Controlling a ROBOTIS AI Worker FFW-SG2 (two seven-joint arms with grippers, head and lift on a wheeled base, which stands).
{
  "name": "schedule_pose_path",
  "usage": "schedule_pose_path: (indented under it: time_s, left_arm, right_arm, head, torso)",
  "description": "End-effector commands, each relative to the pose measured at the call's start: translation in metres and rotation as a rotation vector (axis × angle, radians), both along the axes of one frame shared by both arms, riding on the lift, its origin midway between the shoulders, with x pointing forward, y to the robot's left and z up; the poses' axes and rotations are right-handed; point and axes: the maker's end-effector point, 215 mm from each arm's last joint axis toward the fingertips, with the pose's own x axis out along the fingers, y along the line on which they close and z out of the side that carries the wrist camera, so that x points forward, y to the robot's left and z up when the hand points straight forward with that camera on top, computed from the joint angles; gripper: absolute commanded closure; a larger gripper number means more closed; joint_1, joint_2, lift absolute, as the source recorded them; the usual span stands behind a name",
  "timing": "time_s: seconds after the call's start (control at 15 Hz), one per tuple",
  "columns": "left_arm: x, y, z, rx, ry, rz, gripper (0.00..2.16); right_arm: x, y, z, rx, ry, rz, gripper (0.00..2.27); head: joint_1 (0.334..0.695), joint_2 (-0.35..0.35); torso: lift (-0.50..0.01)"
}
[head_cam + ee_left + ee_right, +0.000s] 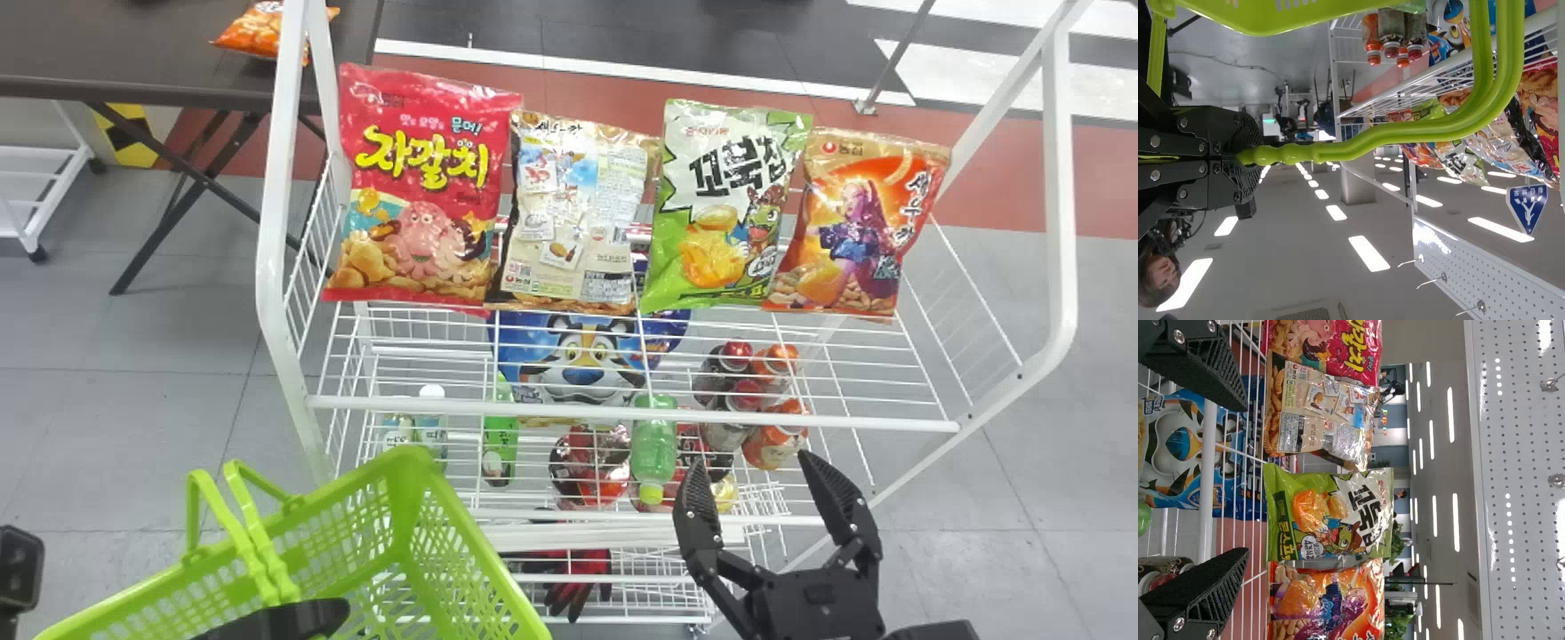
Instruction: Hold basket handle with left hand then pick Saewookkang with right hand and place into basket
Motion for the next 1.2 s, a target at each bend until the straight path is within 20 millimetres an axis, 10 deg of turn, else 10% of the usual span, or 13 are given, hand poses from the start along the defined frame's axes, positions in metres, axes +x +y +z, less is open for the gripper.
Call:
schedule_pose_path:
  time_s: [0.0,0.6,1.13]
  left_arm:
    - [-0.003,-0.002,0.002,-0.020,0.028,-0.006,2.15]
    - [0.000,-0.004,0.002,-0.009,0.021,-0.017,2.15]
    - [0.002,-0.005,0.003,-0.003,0.014,-0.024,2.15]
  right_arm:
    - [0.000,0.000,-0.001,0.000,0.001,0.000,0.04]
    - [0.005,-0.002,-0.004,-0.006,0.014,-0.003,0.04]
    - [0.070,-0.062,0.015,-0.043,0.070,-0.092,0.04]
  head:
    - [0.695,-0.171]
    - [0.695,-0.176]
    - [0.695,-0.225]
  torso:
    - [-0.019]
    - [-0.019]
    - [-0.019]
